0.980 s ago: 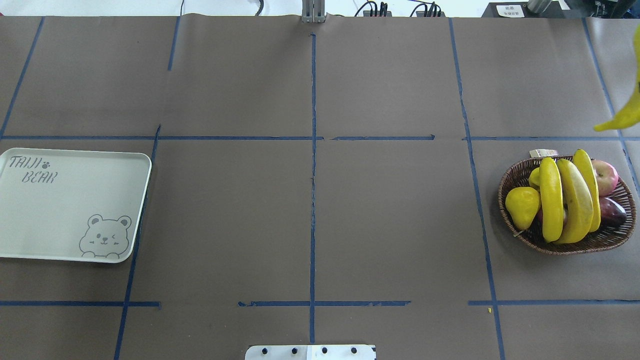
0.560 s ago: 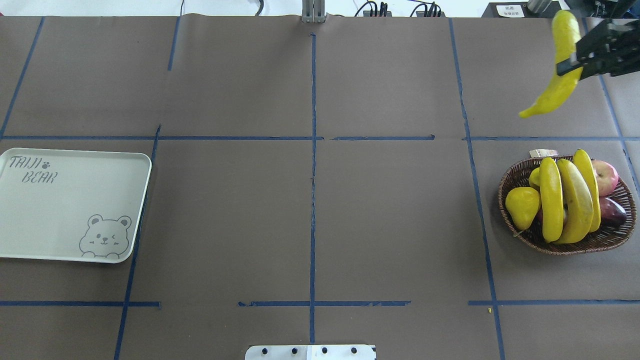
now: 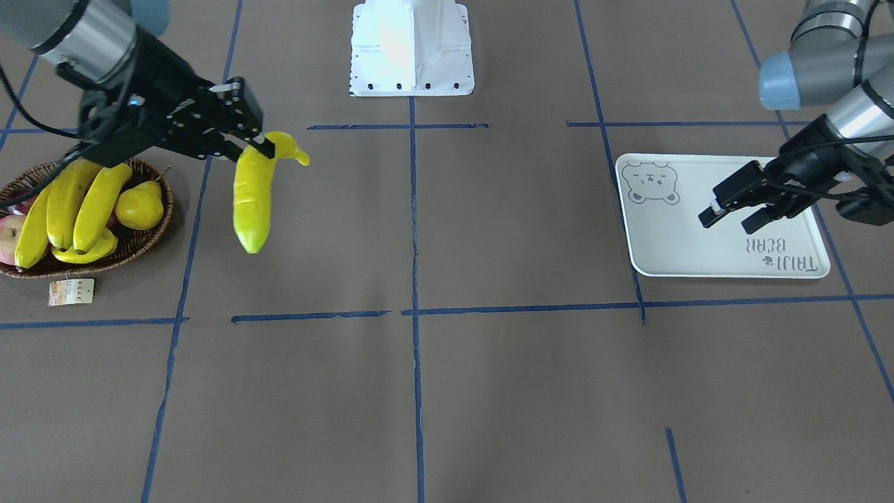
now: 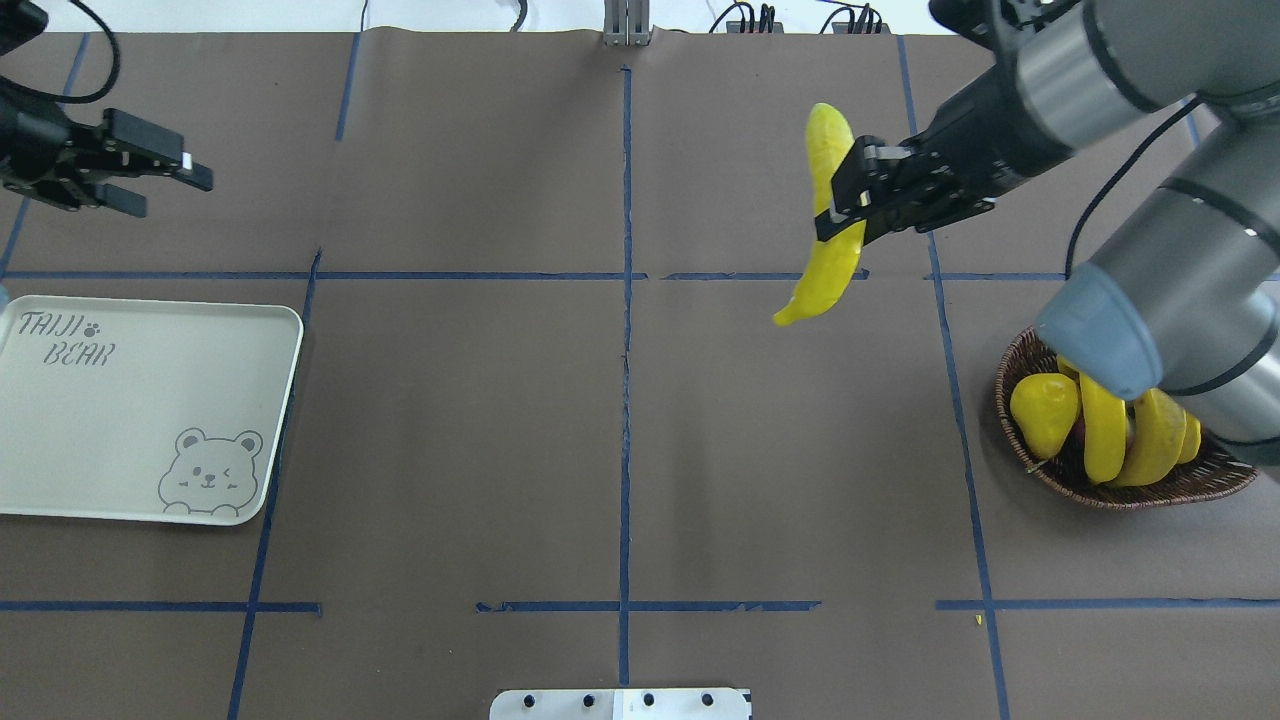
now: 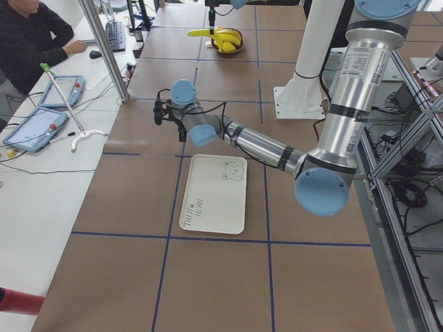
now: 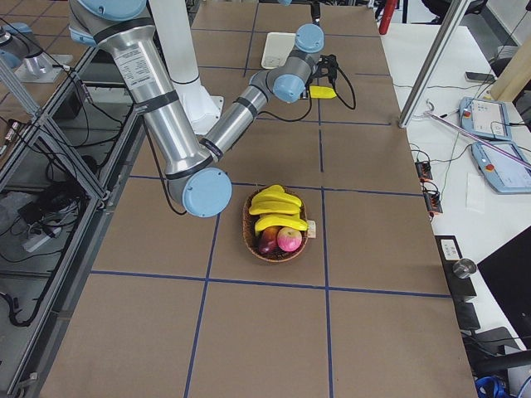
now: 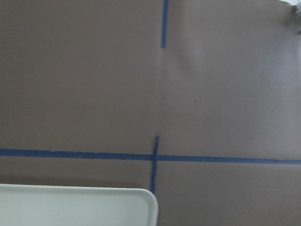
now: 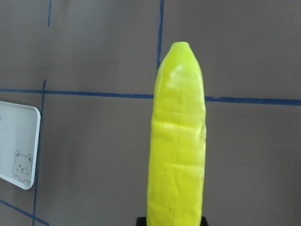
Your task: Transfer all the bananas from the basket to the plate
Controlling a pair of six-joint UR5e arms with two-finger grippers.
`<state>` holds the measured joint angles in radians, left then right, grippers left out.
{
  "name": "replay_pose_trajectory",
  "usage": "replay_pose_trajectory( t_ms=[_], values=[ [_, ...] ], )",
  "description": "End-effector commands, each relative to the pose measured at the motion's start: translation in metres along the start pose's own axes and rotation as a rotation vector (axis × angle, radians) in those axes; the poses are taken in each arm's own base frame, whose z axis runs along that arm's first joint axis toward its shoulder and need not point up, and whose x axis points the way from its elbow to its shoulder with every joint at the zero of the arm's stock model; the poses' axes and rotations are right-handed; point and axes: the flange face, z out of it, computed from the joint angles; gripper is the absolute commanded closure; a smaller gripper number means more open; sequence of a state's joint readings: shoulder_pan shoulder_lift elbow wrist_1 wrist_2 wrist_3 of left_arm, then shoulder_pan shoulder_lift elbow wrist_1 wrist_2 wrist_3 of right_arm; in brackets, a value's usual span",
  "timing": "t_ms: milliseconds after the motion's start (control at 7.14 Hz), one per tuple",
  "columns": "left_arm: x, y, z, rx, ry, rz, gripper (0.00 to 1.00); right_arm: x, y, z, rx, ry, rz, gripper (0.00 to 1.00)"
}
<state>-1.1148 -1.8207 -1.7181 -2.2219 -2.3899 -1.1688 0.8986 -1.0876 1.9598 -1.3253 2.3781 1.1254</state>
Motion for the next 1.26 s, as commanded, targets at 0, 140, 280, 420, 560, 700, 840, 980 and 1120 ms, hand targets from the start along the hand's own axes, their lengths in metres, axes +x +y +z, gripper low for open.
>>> replay_pose_trajectory(
  t_ms=[0, 140, 280, 420, 560, 700, 840, 980, 1120],
  values=[
    [0.070, 0.020, 0.031, 0.059, 0.154, -0.112, 0.01, -0.072, 0.058, 0.059, 0.087, -0.051, 0.008, 1.00],
    [0.102, 0.033, 0.042, 0.027, 0.232, -0.157, 0.01, -0.086, 0.073, 0.076, 0.133, -0.112, 0.021, 0.99],
    [0.137, 0.039, 0.039, 0.046, 0.318, -0.192, 0.01, -0.094, 0.086, 0.086, 0.130, -0.162, 0.042, 0.99],
    [0.185, 0.050, 0.039, -0.005, 0.397, -0.252, 0.02, -0.096, 0.088, 0.088, 0.125, -0.165, 0.042, 0.99],
    [0.203, 0.076, 0.052, -0.058, 0.411, -0.244, 0.02, -0.104, 0.091, 0.088, 0.119, -0.178, 0.037, 0.99],
    [0.214, 0.085, 0.062, -0.084, 0.414, -0.236, 0.04, -0.106, 0.093, 0.089, 0.115, -0.179, 0.034, 0.99],
    [0.232, 0.100, 0.074, -0.121, 0.426, -0.219, 0.05, -0.109, 0.095, 0.090, 0.111, -0.184, 0.031, 0.99],
    [0.248, 0.104, 0.073, -0.133, 0.445, -0.213, 0.05, -0.110, 0.096, 0.094, 0.104, -0.182, 0.031, 0.99],
    [0.259, 0.110, 0.073, -0.148, 0.456, -0.220, 0.04, -0.111, 0.098, 0.096, 0.103, -0.182, 0.029, 0.99]
  ],
)
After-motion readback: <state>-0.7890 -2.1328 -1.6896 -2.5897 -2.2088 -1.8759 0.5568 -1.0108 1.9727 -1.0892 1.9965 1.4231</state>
